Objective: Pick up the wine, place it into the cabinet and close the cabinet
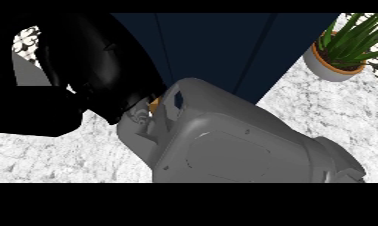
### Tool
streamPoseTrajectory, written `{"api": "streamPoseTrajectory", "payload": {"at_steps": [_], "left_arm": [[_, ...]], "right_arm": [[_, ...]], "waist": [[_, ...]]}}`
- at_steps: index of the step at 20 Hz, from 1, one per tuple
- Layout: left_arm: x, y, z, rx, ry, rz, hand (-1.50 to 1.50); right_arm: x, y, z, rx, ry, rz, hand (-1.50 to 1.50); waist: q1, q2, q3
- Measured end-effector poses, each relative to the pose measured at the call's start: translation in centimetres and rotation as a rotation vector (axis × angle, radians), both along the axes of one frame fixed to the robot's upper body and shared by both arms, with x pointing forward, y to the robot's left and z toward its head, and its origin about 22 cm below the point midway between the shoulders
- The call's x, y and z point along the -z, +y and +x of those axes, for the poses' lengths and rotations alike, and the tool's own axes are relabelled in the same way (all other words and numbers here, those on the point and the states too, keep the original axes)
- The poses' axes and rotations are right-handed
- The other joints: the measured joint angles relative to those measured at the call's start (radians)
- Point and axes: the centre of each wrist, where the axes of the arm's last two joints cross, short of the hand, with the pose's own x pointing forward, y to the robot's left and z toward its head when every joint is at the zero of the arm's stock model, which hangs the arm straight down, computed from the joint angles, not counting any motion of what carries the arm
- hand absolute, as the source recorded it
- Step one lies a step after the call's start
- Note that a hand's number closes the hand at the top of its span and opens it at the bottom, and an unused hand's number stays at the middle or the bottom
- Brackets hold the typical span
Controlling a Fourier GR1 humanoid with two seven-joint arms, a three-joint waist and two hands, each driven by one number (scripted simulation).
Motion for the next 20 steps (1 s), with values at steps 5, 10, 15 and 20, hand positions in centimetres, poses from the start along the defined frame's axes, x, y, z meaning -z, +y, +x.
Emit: {"api": "streamPoseTrajectory", "payload": {"at_steps": [5,10,15,20], "left_arm": [[-0.4,1.2,-0.1,-0.001,0.003,0.001,1.5],[-1.3,1.6,-0.1,-0.008,-0.012,0.003,1.5],[-1.9,1.7,0.3,-0.021,-0.023,0.004,1.5],[-2.2,1.8,0.5,-0.028,-0.029,0.004,1.5]], "right_arm": [[0.4,0.2,4.8,0.095,0.022,0.009,1.5],[1.7,0.1,7.0,0.093,-0.01,-0.015,1.5],[2.9,-0.3,7.9,0.059,-0.055,-0.018,1.5],[3.9,-0.8,8.4,0.037,-0.127,-0.024,1.5]], "waist": [[0.002,0.0,0.0],[0.003,-0.025,0.0],[0.005,-0.043,-0.006],[0.009,-0.052,-0.013]]}}
